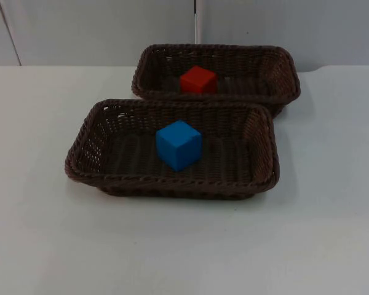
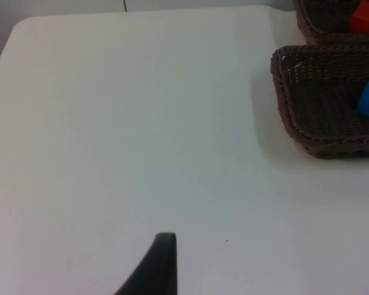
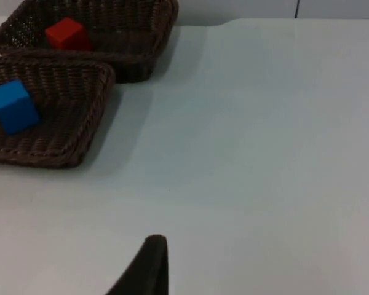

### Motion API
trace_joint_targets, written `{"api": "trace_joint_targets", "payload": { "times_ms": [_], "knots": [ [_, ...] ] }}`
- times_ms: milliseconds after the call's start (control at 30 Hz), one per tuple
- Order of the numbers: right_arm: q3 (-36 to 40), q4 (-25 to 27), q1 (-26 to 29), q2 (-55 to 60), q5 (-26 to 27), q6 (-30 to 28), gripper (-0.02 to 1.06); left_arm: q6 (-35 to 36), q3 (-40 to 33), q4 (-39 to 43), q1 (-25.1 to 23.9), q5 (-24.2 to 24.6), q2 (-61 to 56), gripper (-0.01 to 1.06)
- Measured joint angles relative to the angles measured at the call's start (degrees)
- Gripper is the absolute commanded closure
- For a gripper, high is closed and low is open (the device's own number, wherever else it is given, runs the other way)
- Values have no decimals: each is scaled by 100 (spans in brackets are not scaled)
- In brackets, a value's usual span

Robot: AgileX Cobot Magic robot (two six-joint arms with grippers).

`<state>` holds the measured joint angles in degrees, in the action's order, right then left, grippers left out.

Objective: Pick up one cube with the left hand and place it into the upper basket. Pick up one cube with the right hand and place it into the lower basket.

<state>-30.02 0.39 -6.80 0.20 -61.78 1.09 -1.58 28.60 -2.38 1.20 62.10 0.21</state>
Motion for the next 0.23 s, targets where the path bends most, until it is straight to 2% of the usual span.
{"api": "trace_joint_targets", "payload": {
  "times_ms": [233],
  "knots": [
    [0, 0, 201, 0, 0, 0, -1, 0, 0, 0, 0, 0, 0, 0]
  ]
}}
